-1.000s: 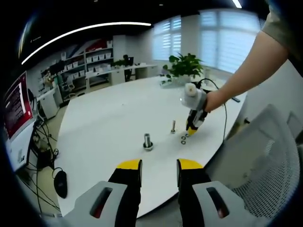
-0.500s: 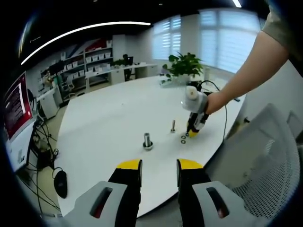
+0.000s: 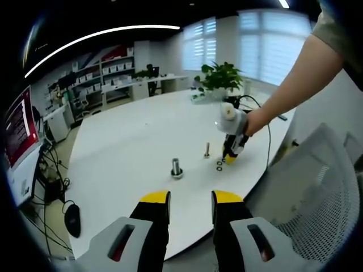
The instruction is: Place the washer onto the threaded stud by aligning its center hole with the stud, sliding it down to the base, and recovering from edge contact or off-axis alignment until the washer reaches the visible bottom stop.
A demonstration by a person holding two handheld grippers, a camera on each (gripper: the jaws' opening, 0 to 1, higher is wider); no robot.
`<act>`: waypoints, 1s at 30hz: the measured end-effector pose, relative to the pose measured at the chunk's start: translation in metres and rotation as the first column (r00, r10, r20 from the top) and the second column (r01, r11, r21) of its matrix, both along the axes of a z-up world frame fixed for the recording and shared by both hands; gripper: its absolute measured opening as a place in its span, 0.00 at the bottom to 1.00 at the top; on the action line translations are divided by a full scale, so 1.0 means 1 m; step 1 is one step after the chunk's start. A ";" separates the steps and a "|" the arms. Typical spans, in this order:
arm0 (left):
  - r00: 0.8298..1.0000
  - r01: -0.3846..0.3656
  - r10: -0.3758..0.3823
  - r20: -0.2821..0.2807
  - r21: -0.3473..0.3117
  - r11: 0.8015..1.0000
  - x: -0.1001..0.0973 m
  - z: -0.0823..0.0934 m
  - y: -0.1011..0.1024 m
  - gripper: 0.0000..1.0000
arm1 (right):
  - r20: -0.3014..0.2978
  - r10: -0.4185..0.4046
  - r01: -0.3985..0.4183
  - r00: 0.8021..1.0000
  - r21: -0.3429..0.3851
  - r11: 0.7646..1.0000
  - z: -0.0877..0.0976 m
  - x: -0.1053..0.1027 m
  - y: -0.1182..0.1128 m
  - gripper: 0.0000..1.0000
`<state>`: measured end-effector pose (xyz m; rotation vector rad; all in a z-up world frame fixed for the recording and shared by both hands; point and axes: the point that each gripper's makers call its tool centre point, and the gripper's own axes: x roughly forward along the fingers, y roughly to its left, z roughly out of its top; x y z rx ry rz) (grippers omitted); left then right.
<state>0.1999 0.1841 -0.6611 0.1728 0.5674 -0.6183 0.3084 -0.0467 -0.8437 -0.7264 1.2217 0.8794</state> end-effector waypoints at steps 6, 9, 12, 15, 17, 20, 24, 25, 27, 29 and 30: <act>1.000 -0.002 0.002 -0.001 0.000 1.000 0.000 0.000 0.000 0.27 | 0.000 0.033 -0.033 0.999 -0.018 0.999 0.000 0.000 0.003 0.17; 1.000 0.001 -0.001 -0.003 0.002 1.000 0.000 -0.001 0.000 0.27 | -0.019 0.034 -0.035 0.999 -0.042 0.999 -0.001 0.002 0.003 0.16; 1.000 0.000 0.000 -0.004 0.003 1.000 0.000 -0.001 0.000 0.27 | -0.040 0.017 -0.019 0.999 -0.059 0.998 -0.001 0.004 0.003 0.16; 1.000 0.000 0.000 -0.005 0.003 1.000 -0.001 -0.001 0.000 0.27 | -0.054 0.003 -0.007 0.999 -0.072 0.997 -0.001 0.003 0.002 0.15; 1.000 0.000 0.000 -0.004 0.005 1.000 -0.001 -0.001 0.000 0.27 | -0.057 -0.001 -0.004 0.998 -0.090 0.996 -0.001 0.002 0.003 0.15; 1.000 -0.003 0.003 -0.003 0.003 1.000 0.000 -0.001 0.000 0.27 | -0.041 -0.014 0.009 0.999 -0.112 0.994 0.000 0.001 0.006 0.14; 1.000 0.000 0.000 -0.003 0.004 1.000 -0.001 -0.001 0.000 0.27 | -0.024 -0.011 0.007 1.000 -0.134 0.991 -0.001 0.001 0.007 0.15; 1.000 0.000 0.000 -0.003 0.004 1.000 -0.001 -0.001 0.000 0.27 | -0.022 -0.017 0.014 1.000 -0.132 0.991 -0.001 0.001 0.006 0.15; 1.000 -0.001 0.001 -0.002 0.002 1.000 0.000 -0.001 0.000 0.27 | -0.013 -0.060 0.059 0.998 -0.114 0.992 0.000 0.001 0.004 0.15; 1.000 -0.003 0.003 -0.002 0.002 1.000 0.000 -0.001 0.001 0.27 | 0.004 -0.071 0.071 0.997 -0.098 0.993 0.000 0.001 0.004 0.15; 1.000 -0.004 0.004 -0.002 0.003 1.000 0.000 -0.001 0.001 0.27 | 0.021 -0.076 0.077 0.997 -0.085 0.993 0.001 0.000 0.003 0.15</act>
